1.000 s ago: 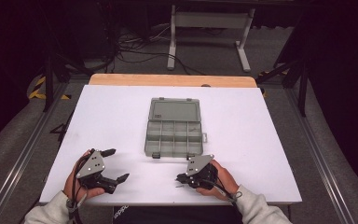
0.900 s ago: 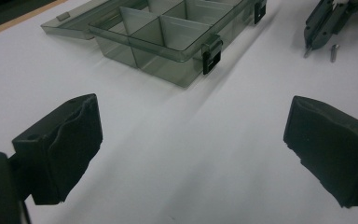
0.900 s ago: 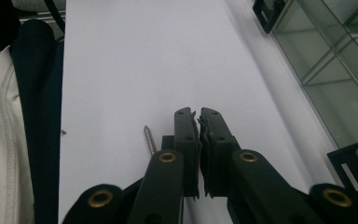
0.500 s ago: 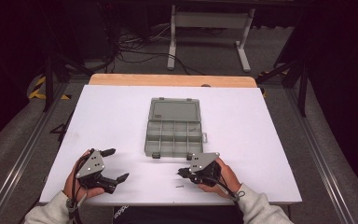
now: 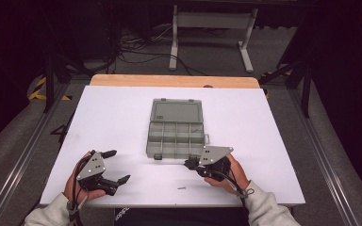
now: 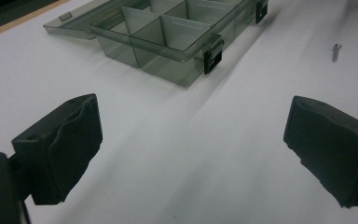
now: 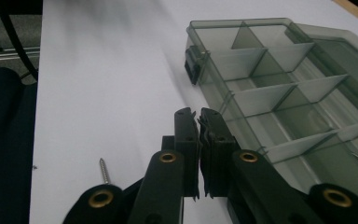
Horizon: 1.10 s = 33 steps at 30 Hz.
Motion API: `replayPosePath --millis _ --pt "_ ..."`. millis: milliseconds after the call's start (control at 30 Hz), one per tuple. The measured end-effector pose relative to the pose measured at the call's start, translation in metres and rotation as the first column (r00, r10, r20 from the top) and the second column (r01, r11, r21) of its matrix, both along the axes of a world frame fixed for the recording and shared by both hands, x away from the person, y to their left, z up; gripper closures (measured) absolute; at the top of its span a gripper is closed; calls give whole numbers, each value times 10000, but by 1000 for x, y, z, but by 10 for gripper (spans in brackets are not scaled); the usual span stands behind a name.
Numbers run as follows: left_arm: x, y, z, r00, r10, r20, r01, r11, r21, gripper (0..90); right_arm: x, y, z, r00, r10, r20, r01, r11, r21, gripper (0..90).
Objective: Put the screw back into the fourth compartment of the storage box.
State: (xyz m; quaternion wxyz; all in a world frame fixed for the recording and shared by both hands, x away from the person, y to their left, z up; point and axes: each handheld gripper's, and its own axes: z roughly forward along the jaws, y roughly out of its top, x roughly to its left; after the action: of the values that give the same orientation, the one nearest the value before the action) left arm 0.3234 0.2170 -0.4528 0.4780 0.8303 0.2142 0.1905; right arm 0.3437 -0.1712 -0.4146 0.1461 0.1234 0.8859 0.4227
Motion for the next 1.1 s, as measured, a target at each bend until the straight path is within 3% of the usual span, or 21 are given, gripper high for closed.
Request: replayPosePath --millis 433,633,800,967,1100 --pt "0 1 0 10000 -26 -12 26 10000 24 48 15 -11 17 9975 -632 315 612 9962 613 866" --pt "1 2 1 10000 18 50 -18 10000 2 47 35 -21 24 9906 -1313 378 1268 9864 1043 866" --pt "-1 5 0 9999 94 56 -94 9999 -41 47 51 -25 24 9852 -1692 286 1644 9784 1251 867" --pt "-2 7 0 9999 169 26 -169 9998 -113 47 66 -26 19 9791 -2030 146 2000 9730 1155 866" --pt "-3 10 -1 9998 212 -10 -212 9997 -136 47 82 -29 11 9689 -2475 -79 2470 9633 1050 866"
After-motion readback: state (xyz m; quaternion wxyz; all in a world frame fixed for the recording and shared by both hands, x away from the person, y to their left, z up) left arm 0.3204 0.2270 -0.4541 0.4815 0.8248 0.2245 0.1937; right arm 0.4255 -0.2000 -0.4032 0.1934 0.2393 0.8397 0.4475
